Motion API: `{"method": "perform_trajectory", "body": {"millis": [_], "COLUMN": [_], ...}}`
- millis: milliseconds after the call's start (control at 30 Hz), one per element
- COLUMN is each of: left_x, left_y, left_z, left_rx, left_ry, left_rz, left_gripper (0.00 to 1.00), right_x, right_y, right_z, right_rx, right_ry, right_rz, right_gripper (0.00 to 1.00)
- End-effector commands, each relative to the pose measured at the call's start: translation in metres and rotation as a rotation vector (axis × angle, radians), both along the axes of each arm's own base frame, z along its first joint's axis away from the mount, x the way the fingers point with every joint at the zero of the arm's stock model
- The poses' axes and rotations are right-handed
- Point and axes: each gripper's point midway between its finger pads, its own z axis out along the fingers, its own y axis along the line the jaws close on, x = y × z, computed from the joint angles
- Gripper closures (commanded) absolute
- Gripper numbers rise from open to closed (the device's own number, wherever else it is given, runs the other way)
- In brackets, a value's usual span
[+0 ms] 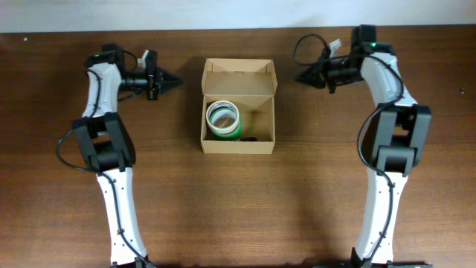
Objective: Pack container
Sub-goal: 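Grasp the box lid flaps with both grippers and lift them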
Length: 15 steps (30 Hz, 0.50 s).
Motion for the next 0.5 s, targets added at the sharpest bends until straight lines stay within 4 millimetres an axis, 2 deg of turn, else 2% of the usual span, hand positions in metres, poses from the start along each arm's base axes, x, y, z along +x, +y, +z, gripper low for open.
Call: {"method": "perform_trajectory", "body": {"millis": [0, 233, 467], "left_x": [-0.005, -0.010, -0.014], "left_y": [-0.022, -0.039, -0.054], "left_z": [-0.009, -0.017, -0.018], "left_rx": [-0.024, 0.025, 0.027], "left_ry": [0.034, 0.062, 0.070], "left_rz": [-0.034, -0.065, -0.091], "left_gripper": [0.98, 0.98, 0.99], "right_x": [-0.010, -0.018, -0.017], "right_y": [0.025, 0.055, 0.080], "right_z": [-0.019, -0.035, -0.032], "right_rx": [0.063, 0.062, 0.068], "right_ry": [0.069, 0.087, 0.038], "right_rz": [0.038, 0.094, 0.143], "right_gripper": [0.96, 0.96, 0.96]}}
